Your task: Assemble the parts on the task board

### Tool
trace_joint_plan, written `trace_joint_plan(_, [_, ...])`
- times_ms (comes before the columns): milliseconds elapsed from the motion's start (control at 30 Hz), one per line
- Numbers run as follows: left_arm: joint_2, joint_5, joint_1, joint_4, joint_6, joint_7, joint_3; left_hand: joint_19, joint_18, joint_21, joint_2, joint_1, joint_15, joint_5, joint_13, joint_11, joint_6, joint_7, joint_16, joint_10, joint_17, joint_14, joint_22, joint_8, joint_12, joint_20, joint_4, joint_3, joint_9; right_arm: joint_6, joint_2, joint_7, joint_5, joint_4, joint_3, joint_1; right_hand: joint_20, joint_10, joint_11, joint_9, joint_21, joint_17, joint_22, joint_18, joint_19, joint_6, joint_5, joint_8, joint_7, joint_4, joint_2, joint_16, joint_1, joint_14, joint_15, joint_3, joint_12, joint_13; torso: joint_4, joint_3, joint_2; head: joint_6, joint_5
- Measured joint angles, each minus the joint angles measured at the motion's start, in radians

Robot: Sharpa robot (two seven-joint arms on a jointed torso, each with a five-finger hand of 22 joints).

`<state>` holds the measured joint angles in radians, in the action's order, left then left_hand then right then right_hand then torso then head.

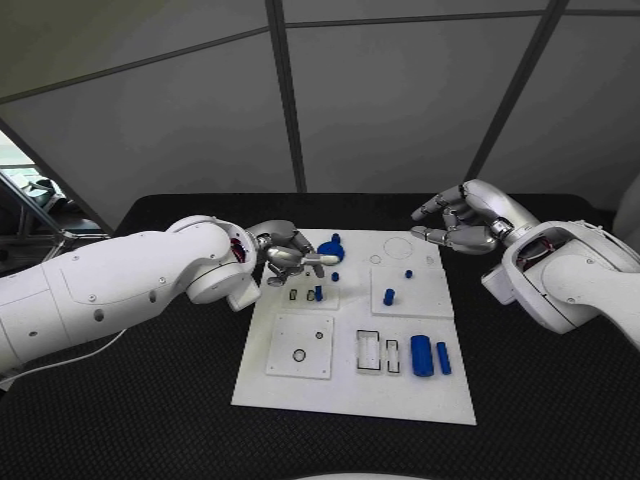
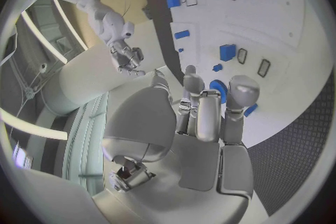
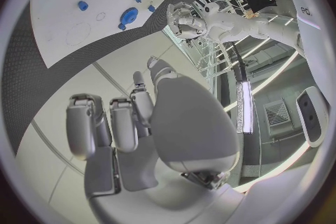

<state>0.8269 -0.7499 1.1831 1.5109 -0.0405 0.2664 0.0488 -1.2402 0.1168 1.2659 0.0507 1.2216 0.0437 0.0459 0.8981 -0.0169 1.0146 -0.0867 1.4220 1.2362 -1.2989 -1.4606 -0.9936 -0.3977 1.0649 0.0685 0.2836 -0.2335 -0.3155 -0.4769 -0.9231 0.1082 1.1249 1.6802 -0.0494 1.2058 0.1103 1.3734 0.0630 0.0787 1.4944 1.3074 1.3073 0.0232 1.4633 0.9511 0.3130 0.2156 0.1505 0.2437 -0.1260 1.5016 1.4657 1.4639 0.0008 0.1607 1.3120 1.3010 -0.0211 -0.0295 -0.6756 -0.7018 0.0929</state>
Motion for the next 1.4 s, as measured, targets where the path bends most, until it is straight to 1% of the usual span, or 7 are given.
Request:
trace_joint_plan(67, [-0.008, -0.079, 0.005, 0.005, 0.028, 0.053, 0.000, -0.030, 0.000, 0.038, 0.006, 0.006, 0.000, 0.000, 0.078, 0.003, -0.023, 0.004, 0.047, 0.018, -0.008, 0.000, -0.061, -0.047, 0.074, -0.003, 0.003, -0.015, -0.040, 0.000, 0.002, 0.004, -0.004, -0.004, 0.000, 0.000, 0.000, 0.013, -0.001, -0.001, 0.000, 0.000, 0.000, 0.000, 0.000, 0.005, 0.023, 0.000, -0.005, 0.000, -0.004, -0.001, -0.004, 0.003, -0.003, -0.006, 0.013, 0.006, -0.0007, -0.0001, 0.001, 0.000, 0.004])
trace_joint_plan(200, [-0.027, -0.194, 0.013, 0.005, 0.066, 0.132, 0.000, -0.081, -0.002, 0.091, 0.011, 0.004, 0.005, 0.000, 0.150, 0.014, -0.038, 0.011, 0.077, 0.043, -0.009, -0.005, -0.152, -0.102, 0.139, -0.008, 0.005, -0.034, -0.085, 0.000, 0.007, 0.020, -0.004, -0.008, 0.000, 0.000, 0.000, 0.013, -0.001, -0.002, 0.000, 0.000, 0.000, 0.000, 0.000, 0.006, 0.038, 0.000, -0.004, 0.003, -0.005, -0.005, -0.005, 0.003, -0.003, -0.009, 0.015, 0.007, -0.0009, 0.0000, 0.001, 0.001, 0.005])
trace_joint_plan(233, [-0.031, -0.214, 0.015, 0.003, 0.071, 0.147, 0.000, -0.090, -0.052, 0.099, 0.014, 0.001, 0.005, 0.000, 0.159, 0.011, -0.043, 0.015, 0.082, 0.046, -0.009, -0.005, -0.167, -0.112, 0.146, -0.009, 0.005, -0.039, -0.093, 0.000, 0.007, 0.024, -0.003, -0.009, 0.000, 0.000, 0.000, 0.013, -0.001, -0.002, 0.000, 0.000, 0.000, 0.000, 0.000, 0.006, 0.042, 0.000, -0.004, 0.003, -0.005, -0.005, -0.005, 0.003, -0.003, -0.009, 0.015, 0.007, -0.0009, 0.0000, 0.002, 0.000, 0.005])
trace_joint_plan(600, [-0.060, -0.327, 0.022, -0.018, 0.104, 0.259, 0.000, -0.154, -0.055, 0.158, 0.030, -0.031, 0.021, 0.000, 0.236, 0.036, -0.059, 0.028, 0.106, 0.092, -0.009, -0.007, -0.281, -0.211, 0.204, -0.024, 0.007, -0.074, -0.178, -0.001, 0.016, 0.066, 0.013, -0.023, 0.000, 0.000, 0.000, 0.013, -0.001, -0.003, 0.000, 0.000, 0.000, 0.000, 0.000, 0.006, 0.061, 0.000, -0.004, 0.003, -0.001, -0.007, -0.009, 0.003, -0.003, -0.009, 0.015, 0.007, -0.0009, 0.0001, 0.000, -0.001, 0.005])
trace_joint_plan(667, [-0.068, -0.334, 0.022, -0.026, 0.110, 0.269, -0.001, -0.154, -0.055, 0.158, 0.031, -0.032, 0.021, 0.000, 0.235, 0.036, -0.063, 0.031, 0.106, 0.092, -0.009, -0.007, -0.281, -0.212, 0.204, -0.024, 0.007, -0.074, -0.184, -0.001, 0.019, 0.071, 0.015, -0.025, 0.000, 0.000, 0.000, 0.013, -0.001, -0.004, -0.004, 0.000, 0.000, 0.000, 0.000, 0.006, 0.067, 0.000, -0.004, 0.003, -0.001, -0.009, -0.009, 0.003, -0.003, -0.009, 0.015, 0.007, -0.0008, 0.0000, 0.000, -0.002, 0.005])
trace_joint_plan(1000, [-0.115, -0.349, 0.037, -0.091, 0.153, 0.307, -0.032, -0.140, -0.055, 0.142, 0.035, -0.036, 0.021, 0.000, 0.200, 0.031, -0.081, 0.034, 0.106, 0.075, -0.009, -0.007, -0.241, -0.219, 0.185, -0.025, 0.007, -0.080, -0.199, 0.000, 0.024, 0.093, 0.027, -0.033, 0.000, 0.000, -0.003, 0.013, -0.001, -0.006, -0.004, 0.000, 0.000, 0.000, -0.004, 0.006, 0.080, 0.000, -0.004, 0.015, -0.010, -0.013, -0.032, 0.003, -0.003, -0.021, 0.015, 0.007, -0.0001, -0.0001, -0.002, -0.005, 0.001])
trace_joint_plan(1400, [-0.145, -0.349, 0.041, -0.113, 0.184, 0.320, -0.039, -0.140, -0.055, 0.142, 0.035, -0.036, 0.021, 0.000, 0.206, 0.031, -0.088, 0.028, 0.106, 0.075, -0.009, -0.007, -0.250, -0.224, 0.185, -0.025, 0.007, -0.080, -0.205, 0.004, 0.029, 0.110, 0.039, -0.041, 0.000, 0.000, -0.003, 0.013, -0.001, -0.007, -0.008, 0.000, 0.000, 0.000, -0.004, 0.006, 0.090, 0.000, -0.004, 0.021, -0.006, -0.017, -0.036, 0.003, -0.003, -0.026, 0.015, 0.007, -0.0001, 0.0016, -0.003, -0.015, -0.003])
